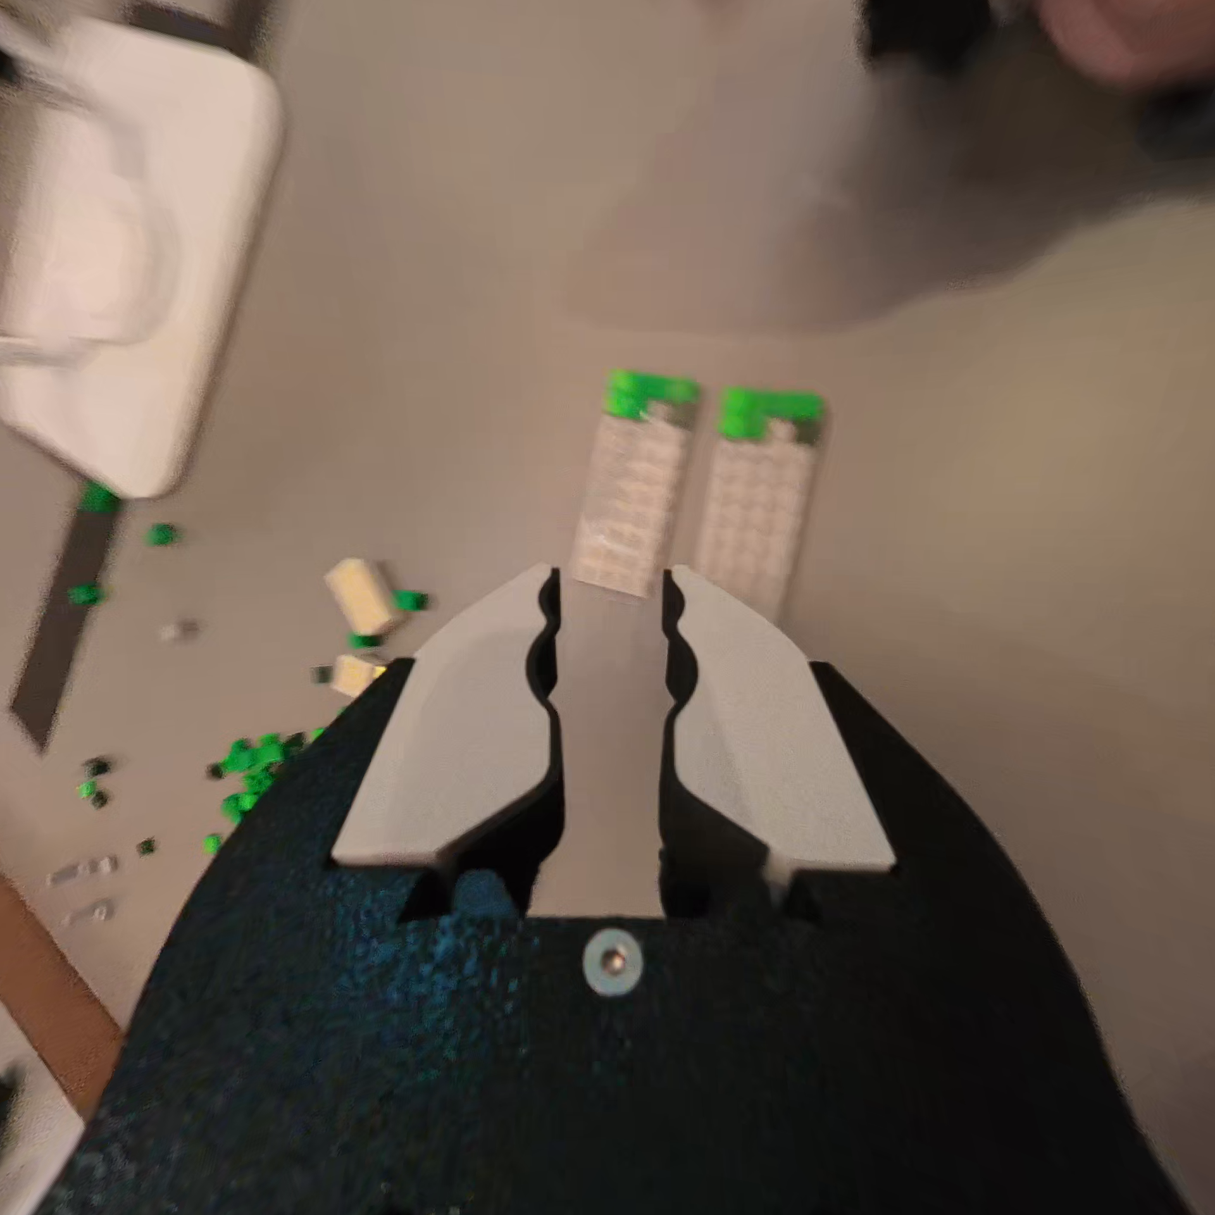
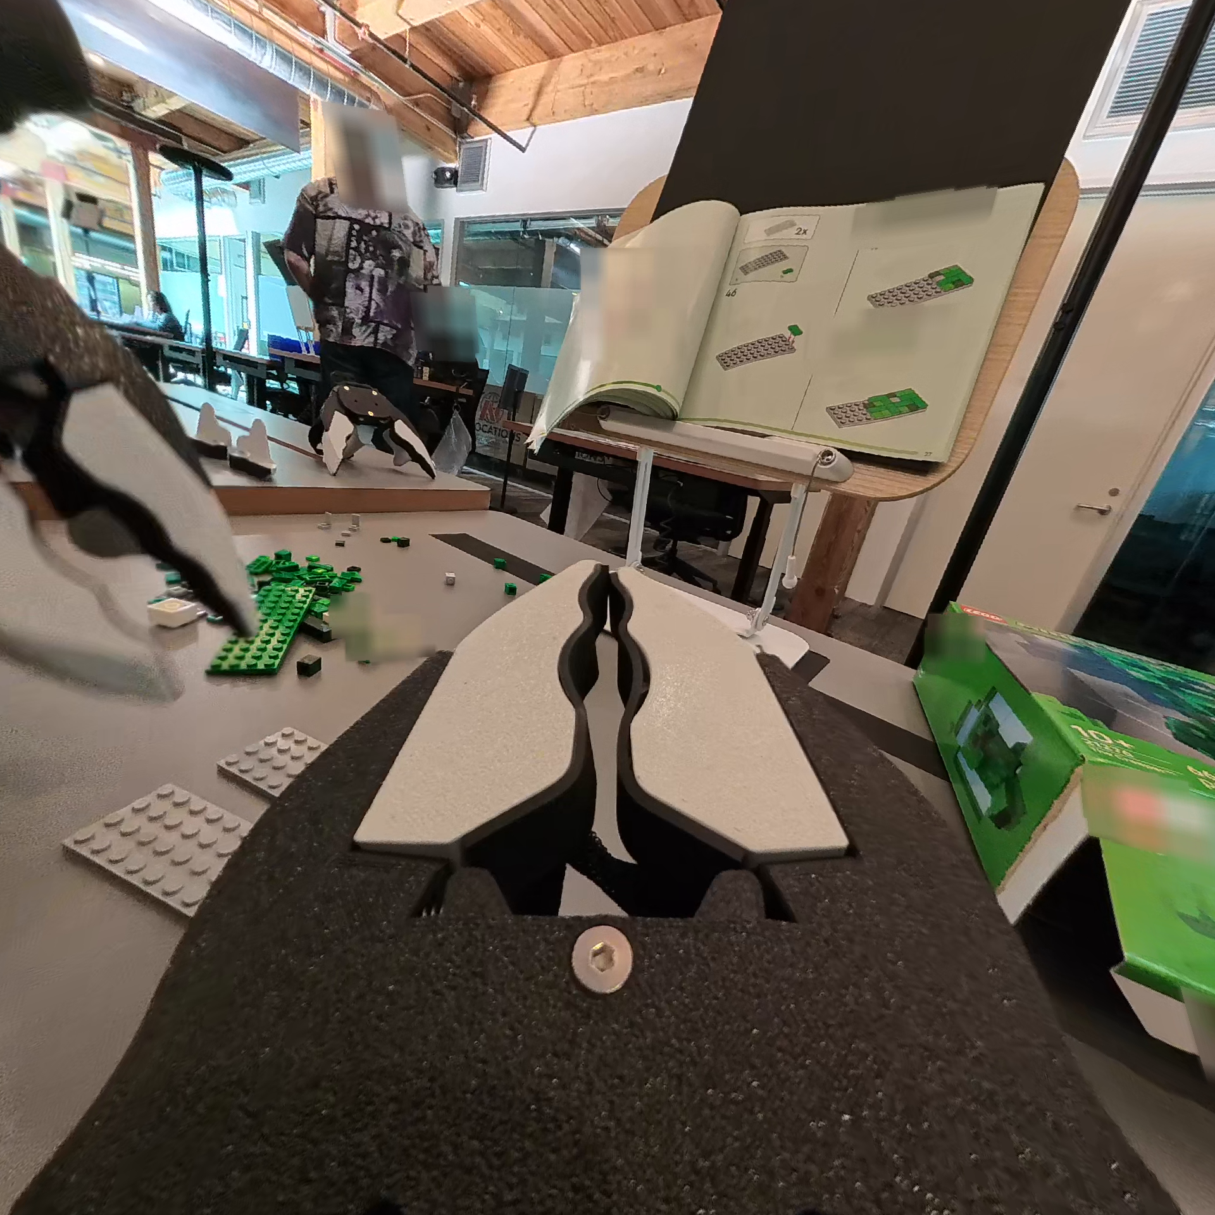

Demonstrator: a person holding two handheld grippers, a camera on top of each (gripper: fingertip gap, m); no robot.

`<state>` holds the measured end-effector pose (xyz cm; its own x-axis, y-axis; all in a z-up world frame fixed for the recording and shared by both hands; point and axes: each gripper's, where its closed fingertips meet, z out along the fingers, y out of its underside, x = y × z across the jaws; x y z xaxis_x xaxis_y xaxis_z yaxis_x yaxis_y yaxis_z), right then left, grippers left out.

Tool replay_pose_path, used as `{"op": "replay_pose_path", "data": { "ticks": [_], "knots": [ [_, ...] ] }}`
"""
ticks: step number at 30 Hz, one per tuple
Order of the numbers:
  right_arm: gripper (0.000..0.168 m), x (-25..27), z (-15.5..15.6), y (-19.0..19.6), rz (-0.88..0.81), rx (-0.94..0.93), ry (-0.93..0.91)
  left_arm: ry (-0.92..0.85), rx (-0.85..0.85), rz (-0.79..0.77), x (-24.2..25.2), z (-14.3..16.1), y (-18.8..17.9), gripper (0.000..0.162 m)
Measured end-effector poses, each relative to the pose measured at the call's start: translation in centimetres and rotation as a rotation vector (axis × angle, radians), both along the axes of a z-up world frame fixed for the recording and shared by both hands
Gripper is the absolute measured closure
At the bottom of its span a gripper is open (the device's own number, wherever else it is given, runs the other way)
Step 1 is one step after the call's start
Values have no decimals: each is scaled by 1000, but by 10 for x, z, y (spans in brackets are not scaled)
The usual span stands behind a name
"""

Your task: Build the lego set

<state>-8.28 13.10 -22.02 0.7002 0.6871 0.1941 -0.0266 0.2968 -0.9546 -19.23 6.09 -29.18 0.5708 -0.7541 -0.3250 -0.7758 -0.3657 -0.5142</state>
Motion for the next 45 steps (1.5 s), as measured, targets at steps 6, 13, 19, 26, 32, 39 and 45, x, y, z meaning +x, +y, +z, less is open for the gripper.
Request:
{"op": "replay_pose_path", "data": {
  "ticks": [6,13,19,26,32,39,45],
  "knots": [
    [168,-7,-4,-2,16,9,-41,-439,648,310,-56,72,47,142],
    [168,-14,-9,-8,88,-55,-52,-455,877,284,-60,71,34,162],
    [168,-16,-12,-5,111,-98,-44,-580,777,301,-67,65,35,162],
    [168,-19,-14,-6,110,-77,-70,-589,730,322,-76,55,39,162],
    [168,-18,-14,-7,110,-73,-69,-502,790,384,-104,71,34,162],
    [168,-19,-14,-7,110,-69,-76,-424,713,680,-221,70,4,147],
    [168,-20,-15,-7,114,-69,-81,-412,297,505,-215,17,-2,136]
  ]
}}
